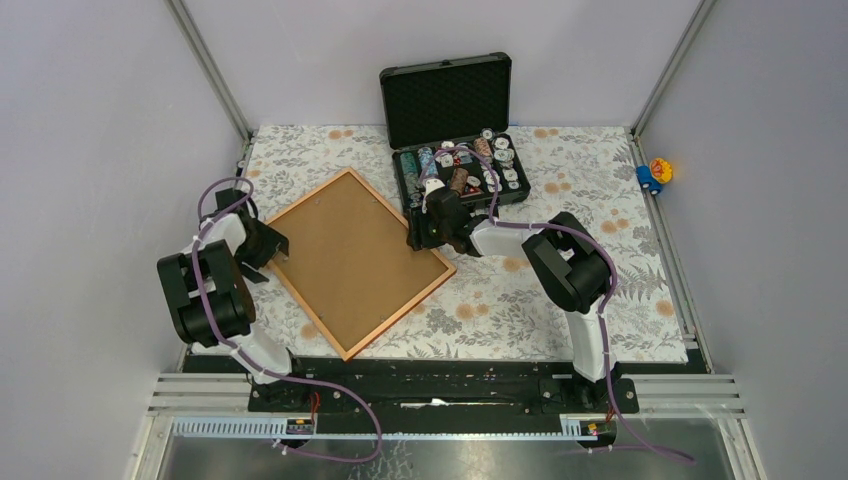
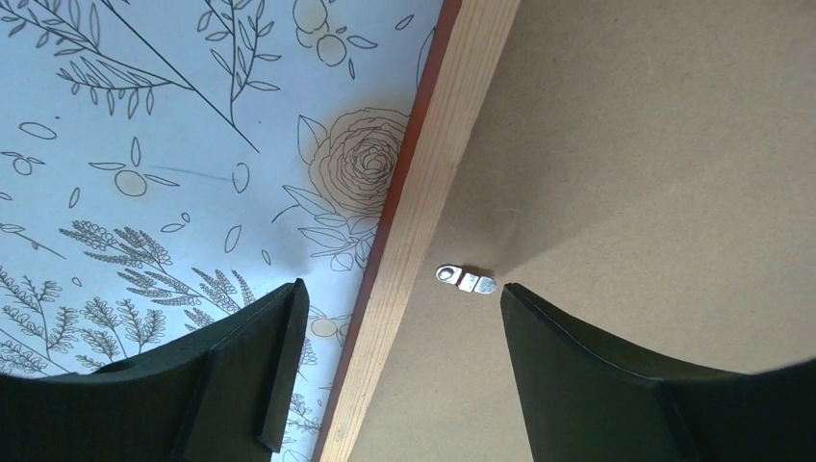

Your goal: Put the photo into the frame

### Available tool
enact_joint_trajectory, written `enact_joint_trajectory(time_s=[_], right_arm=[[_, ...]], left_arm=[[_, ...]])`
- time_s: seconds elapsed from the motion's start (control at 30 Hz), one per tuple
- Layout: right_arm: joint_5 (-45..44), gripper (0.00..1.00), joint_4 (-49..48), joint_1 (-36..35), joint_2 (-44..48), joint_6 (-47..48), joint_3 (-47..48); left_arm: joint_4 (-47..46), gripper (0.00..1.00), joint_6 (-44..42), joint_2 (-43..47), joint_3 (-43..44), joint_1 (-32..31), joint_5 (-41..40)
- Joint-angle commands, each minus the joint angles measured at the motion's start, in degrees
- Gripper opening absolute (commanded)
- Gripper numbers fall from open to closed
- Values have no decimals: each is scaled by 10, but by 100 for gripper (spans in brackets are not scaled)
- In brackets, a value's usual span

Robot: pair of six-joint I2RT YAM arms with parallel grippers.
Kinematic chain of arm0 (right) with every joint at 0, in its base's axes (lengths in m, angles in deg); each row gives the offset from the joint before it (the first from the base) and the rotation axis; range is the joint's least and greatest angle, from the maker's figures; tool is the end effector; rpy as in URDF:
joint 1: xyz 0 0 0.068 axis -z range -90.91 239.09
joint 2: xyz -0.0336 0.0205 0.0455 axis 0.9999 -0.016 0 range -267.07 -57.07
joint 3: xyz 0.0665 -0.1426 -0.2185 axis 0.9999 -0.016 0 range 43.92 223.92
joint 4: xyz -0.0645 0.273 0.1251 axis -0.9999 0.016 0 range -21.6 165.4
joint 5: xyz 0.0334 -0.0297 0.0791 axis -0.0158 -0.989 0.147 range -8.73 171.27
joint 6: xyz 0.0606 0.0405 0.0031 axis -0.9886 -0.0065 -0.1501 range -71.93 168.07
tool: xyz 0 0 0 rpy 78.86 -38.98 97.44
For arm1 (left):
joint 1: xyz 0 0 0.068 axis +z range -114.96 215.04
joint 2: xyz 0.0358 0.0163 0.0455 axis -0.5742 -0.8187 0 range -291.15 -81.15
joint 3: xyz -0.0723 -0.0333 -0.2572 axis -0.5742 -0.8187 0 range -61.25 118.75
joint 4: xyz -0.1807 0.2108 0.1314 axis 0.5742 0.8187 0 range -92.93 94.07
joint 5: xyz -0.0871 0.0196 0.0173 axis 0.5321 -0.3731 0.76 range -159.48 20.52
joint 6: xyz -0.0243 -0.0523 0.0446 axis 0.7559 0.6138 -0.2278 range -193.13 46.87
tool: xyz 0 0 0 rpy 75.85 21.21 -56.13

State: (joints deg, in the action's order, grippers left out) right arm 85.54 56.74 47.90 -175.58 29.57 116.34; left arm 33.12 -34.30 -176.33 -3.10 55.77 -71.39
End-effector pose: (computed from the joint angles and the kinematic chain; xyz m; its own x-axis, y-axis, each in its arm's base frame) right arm 0.3745 0.3338 0.0965 -0.6266 -0.1279 -0.7688 -0.5316 0.7915 0.3016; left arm 0.3294 0.1268 0.1153 -0.4698 -0.8476 -0.2467 -0.8436 0.5134 -0.1575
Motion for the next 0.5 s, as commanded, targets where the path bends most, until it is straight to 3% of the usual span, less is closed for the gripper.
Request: enact_joint_trajectory(time_s=[0.0,0.17,0.47], right_arm=[[27,58,24,1,-6,-10,3],[26,58,24,1,-5,-11,3],[29,58,24,3,-5,-11,2]], left_arm=[[-9,81,-8,33,17,5,3],[-8,84,8,8,15,6,2],[-10,80,43,-20,13,8,-14]])
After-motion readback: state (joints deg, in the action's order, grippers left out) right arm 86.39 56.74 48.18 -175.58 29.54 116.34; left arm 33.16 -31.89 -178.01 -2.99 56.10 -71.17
